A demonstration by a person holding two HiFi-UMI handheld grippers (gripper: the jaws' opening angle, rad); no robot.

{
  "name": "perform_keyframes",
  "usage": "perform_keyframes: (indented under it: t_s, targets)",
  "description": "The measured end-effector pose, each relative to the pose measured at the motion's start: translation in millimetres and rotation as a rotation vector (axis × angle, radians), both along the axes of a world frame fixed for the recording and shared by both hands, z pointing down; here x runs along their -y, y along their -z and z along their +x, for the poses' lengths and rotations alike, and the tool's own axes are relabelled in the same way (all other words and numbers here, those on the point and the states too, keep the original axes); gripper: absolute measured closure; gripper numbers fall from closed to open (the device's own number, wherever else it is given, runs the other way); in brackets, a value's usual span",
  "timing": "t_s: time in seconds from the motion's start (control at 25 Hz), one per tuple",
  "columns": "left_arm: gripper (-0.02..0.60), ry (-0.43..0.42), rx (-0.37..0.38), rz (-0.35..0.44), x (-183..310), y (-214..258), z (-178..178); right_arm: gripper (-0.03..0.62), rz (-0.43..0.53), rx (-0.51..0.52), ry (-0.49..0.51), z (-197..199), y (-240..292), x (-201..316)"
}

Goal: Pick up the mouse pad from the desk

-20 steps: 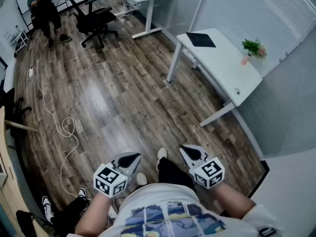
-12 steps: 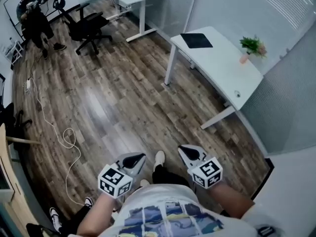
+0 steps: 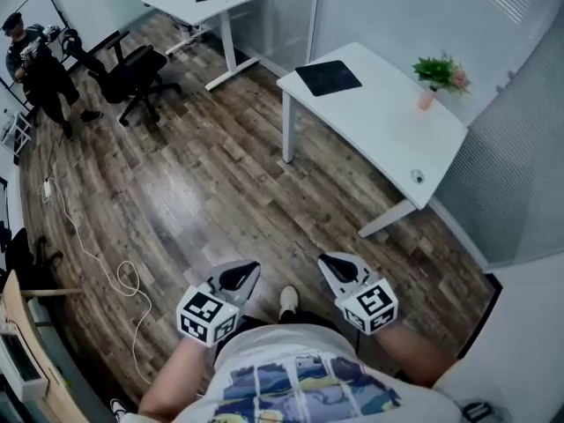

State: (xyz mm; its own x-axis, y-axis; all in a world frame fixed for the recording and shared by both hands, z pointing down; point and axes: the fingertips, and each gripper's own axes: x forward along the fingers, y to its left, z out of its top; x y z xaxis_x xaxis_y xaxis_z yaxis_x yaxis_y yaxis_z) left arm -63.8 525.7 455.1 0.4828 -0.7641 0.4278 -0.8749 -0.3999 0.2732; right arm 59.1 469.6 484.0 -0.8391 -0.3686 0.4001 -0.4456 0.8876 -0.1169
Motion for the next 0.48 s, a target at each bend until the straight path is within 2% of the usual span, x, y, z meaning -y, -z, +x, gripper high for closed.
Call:
perform_keyframes:
  t_s: [0.2,0.48]
  targets:
    - [0.578,-0.043,0.01,0.0,55,0,9,0.544,-0.014,0.005,-0.052,12,-8,44]
    - [0.562,-0.102,0.009,-0.005,126,-15,-5,0.539,-0.021,0.006,-0.115,5,-20,92]
